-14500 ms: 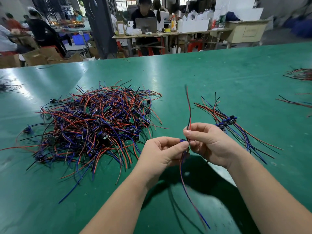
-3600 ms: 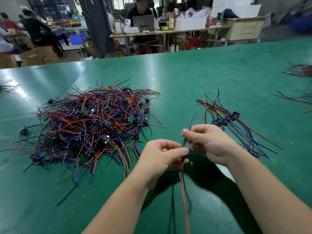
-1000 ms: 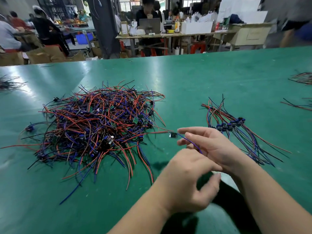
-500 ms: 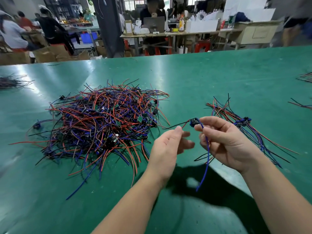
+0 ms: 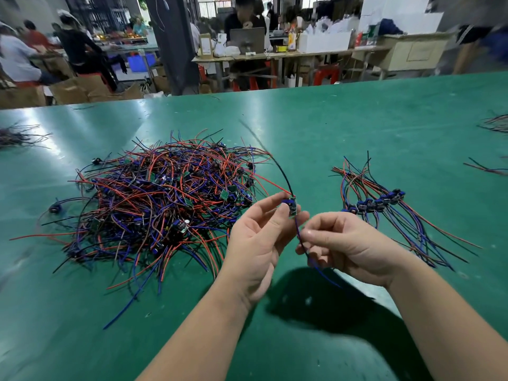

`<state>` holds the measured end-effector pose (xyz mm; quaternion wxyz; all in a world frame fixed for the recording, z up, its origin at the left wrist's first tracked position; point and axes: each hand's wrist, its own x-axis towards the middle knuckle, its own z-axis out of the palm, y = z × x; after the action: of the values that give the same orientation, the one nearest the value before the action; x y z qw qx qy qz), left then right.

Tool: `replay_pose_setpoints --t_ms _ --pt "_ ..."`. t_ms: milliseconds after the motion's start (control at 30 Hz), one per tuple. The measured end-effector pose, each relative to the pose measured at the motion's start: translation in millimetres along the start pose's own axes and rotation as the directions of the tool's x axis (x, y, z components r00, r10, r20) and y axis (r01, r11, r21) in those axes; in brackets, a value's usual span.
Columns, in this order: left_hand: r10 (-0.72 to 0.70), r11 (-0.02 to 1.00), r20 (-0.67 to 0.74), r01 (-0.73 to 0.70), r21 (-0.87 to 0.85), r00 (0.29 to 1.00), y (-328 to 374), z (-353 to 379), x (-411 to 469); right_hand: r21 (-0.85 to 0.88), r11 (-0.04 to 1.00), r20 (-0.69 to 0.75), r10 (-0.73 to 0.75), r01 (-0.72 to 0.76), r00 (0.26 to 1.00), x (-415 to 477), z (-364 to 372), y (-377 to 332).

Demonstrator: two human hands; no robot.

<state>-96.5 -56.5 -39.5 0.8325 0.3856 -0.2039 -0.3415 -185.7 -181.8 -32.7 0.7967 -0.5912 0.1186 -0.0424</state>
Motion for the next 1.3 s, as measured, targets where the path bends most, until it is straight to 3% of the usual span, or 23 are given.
replay_pose_setpoints --t_ms 133,233,367,533,767,867,1067,1167,1300 --pt "-0.037 0.985 0.005 0.036 0.166 0.999 7 2 -3 0.113 0.987 -0.148 -0.101 0.118 0.984 6 -5 -2" --pt "-0.122 0.961 -0.014 0.122 0.25 0.992 4 3 -7 0.074 0.986 -0.152 -0.136 0.148 0.979 6 -7 -1" --pt "-0.241 0.939 -0.026 0.24 0.245 0.97 -2 4 -10 -0.024 0.996 -0.136 -0.086 0.083 0.987 4 -8 1" --pt "-0.249 0.935 0.017 0.236 0.263 0.968 0 5 -12 0.052 0.993 -0.031 0.106 -0.104 0.994 1 -16 -2" --pt "-0.276 0.94 0.024 0.264 0.217 0.961 4 6 -12 0.19 0.98 0.021 0.062 -0.065 0.998 -2 -19 -7" --pt "-0.304 0.934 -0.008 0.299 0.193 0.953 3 5 -10 0.154 0.988 -0.078 0.036 -0.024 0.996 1 -16 -7" --pt "-0.449 0.837 0.002 0.42 0.352 0.893 -1 -1 -7 -0.183 0.983 -0.275 -0.03 -0.022 0.961 3 -18 -4" --pt "-0.498 0.795 0.054 0.43 0.428 0.865 -2 0 -10 -0.138 0.99 -0.456 -0.095 0.035 0.885 4 -30 -11" --pt "-0.567 0.743 0.136 0.433 0.511 0.812 -3 3 -16 -0.014 0.984 -0.673 -0.142 0.18 0.726 0 -46 -21"
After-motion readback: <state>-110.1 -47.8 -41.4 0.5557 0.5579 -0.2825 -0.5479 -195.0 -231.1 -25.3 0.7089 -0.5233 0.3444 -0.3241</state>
